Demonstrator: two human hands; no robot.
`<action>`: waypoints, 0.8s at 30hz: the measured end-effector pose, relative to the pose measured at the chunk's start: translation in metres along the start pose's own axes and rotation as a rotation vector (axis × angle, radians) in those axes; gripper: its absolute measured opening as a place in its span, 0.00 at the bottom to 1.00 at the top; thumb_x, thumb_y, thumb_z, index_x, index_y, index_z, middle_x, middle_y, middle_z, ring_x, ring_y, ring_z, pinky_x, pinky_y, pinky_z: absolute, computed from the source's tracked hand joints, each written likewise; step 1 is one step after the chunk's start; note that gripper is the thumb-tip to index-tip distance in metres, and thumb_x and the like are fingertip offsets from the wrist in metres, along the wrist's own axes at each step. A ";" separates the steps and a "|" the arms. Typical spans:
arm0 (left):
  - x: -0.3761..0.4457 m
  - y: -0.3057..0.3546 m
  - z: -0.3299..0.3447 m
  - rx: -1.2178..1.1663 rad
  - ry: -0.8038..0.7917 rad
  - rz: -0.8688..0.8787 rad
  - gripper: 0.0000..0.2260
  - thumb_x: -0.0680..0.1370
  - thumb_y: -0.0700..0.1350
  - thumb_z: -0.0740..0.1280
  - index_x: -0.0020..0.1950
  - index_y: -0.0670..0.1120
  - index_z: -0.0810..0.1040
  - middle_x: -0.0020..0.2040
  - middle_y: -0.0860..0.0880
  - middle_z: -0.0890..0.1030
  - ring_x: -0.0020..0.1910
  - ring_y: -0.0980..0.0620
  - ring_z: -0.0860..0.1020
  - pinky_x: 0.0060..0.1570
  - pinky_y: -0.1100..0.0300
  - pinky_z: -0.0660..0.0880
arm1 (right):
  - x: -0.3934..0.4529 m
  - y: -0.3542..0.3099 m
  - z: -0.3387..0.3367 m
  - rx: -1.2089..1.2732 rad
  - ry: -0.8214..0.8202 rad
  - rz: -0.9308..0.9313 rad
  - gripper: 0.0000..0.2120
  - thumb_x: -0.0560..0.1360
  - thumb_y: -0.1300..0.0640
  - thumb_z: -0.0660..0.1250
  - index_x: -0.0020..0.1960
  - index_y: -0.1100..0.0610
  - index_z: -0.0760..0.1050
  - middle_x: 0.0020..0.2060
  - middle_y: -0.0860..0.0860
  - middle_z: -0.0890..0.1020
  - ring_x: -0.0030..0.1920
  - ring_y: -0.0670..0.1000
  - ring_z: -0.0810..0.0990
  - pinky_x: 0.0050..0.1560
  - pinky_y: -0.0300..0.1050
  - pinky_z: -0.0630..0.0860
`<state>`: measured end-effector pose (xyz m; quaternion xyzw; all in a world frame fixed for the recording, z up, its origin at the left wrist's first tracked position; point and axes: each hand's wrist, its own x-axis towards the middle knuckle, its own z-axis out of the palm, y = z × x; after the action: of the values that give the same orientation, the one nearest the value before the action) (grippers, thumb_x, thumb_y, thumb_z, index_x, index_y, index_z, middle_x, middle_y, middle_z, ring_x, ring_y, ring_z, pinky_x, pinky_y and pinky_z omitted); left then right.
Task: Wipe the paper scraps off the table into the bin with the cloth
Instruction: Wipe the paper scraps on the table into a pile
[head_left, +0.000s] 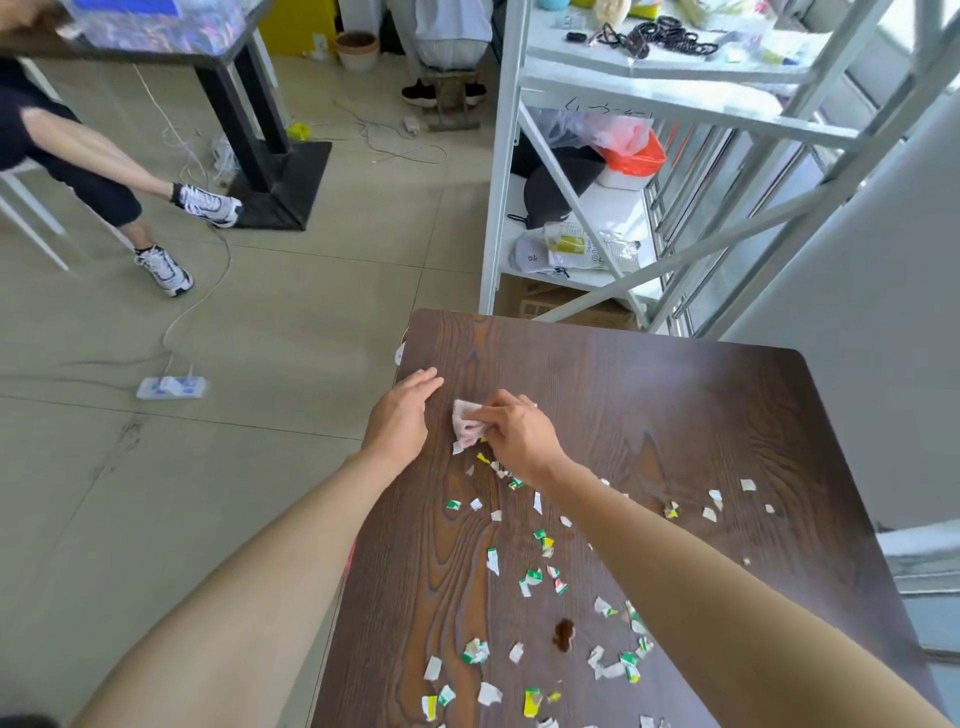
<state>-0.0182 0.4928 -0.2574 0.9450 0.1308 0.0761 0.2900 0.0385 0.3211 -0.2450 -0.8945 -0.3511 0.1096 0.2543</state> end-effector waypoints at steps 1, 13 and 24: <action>0.000 0.000 -0.001 0.005 -0.005 -0.003 0.23 0.76 0.27 0.55 0.68 0.40 0.73 0.71 0.46 0.70 0.72 0.50 0.66 0.71 0.63 0.58 | -0.007 -0.002 0.000 0.000 -0.030 -0.027 0.19 0.74 0.67 0.58 0.55 0.54 0.82 0.49 0.55 0.81 0.47 0.61 0.76 0.49 0.52 0.74; -0.002 0.004 -0.003 0.070 -0.072 -0.002 0.26 0.75 0.27 0.55 0.72 0.41 0.67 0.75 0.48 0.65 0.75 0.52 0.61 0.73 0.62 0.56 | -0.068 -0.021 -0.027 0.019 -0.262 -0.071 0.13 0.74 0.63 0.58 0.47 0.60 0.82 0.44 0.54 0.80 0.47 0.56 0.76 0.49 0.57 0.76; -0.002 0.002 0.000 0.086 -0.075 -0.008 0.23 0.78 0.30 0.55 0.73 0.42 0.65 0.76 0.49 0.62 0.75 0.53 0.59 0.72 0.63 0.55 | -0.049 0.045 -0.050 -0.056 0.087 0.459 0.13 0.75 0.60 0.57 0.49 0.54 0.81 0.50 0.54 0.79 0.52 0.59 0.76 0.52 0.53 0.75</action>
<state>-0.0200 0.4911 -0.2564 0.9583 0.1269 0.0336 0.2539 0.0477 0.2408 -0.2260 -0.9614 -0.1298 0.1160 0.2129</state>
